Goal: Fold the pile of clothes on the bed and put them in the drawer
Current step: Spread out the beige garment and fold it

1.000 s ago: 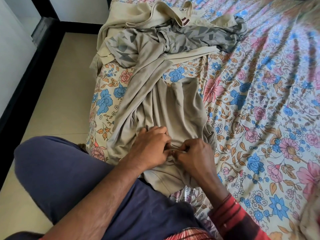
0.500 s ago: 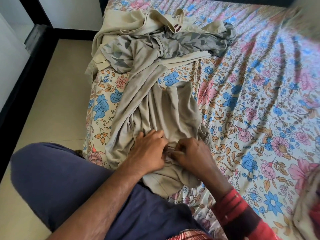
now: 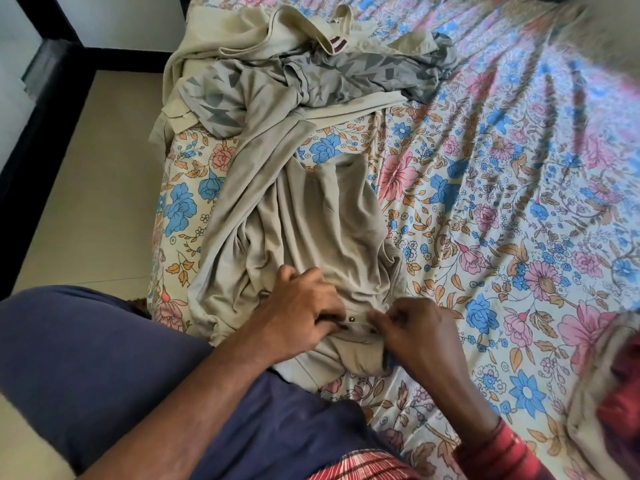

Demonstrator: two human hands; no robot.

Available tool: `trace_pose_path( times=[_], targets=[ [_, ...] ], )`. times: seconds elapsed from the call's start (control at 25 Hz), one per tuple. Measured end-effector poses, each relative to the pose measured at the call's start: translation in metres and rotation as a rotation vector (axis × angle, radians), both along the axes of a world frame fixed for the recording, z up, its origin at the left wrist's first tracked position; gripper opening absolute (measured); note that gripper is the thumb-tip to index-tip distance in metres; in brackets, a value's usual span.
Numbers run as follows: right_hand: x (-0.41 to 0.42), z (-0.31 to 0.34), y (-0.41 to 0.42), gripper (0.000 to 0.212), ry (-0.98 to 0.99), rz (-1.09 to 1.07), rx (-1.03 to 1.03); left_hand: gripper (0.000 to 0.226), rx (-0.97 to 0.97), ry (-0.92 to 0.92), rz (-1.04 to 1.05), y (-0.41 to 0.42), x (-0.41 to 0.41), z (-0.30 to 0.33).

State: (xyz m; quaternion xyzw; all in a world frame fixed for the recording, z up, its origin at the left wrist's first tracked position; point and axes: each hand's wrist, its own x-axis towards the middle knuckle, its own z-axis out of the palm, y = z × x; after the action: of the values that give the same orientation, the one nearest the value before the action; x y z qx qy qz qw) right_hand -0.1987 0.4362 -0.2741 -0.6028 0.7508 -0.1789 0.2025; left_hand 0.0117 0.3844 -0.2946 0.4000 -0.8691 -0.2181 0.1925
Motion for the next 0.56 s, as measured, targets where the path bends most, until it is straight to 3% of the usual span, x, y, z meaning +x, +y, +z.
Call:
trace_pose_path(
  times=[0.08, 0.16, 0.36, 0.44, 0.52, 0.56],
  targets=[
    [-0.005, -0.001, 0.002, 0.059, 0.032, -0.031, 0.146, 0.011, -0.016, 0.026, -0.017, 0.004, 0.004, -0.003],
    [-0.005, 0.000, 0.007, 0.067, -0.007, -0.068, 0.154, 0.013, -0.025, 0.040, -0.027, 0.005, 0.004, -0.004],
    [-0.003, -0.003, 0.007, 0.034, -0.371, -0.230, -0.029, 0.020, -0.061, 0.112, -0.029, 0.004, 0.001, -0.006],
    [-0.003, 0.001, 0.006, 0.028, -0.675, -0.273, -0.148, 0.022, -0.067, 0.149, -0.027, 0.003, 0.000, -0.005],
    [0.002, 0.007, 0.004, 0.017, -1.238, -0.329, -0.021, 0.020, -0.072, 0.177, -0.012, 0.001, 0.001, -0.003],
    [0.006, 0.008, 0.003, 0.011, -1.398, -0.314, 0.080, 0.019, -0.082, 0.186, -0.001, 0.000, 0.001, -0.002]
  ],
)
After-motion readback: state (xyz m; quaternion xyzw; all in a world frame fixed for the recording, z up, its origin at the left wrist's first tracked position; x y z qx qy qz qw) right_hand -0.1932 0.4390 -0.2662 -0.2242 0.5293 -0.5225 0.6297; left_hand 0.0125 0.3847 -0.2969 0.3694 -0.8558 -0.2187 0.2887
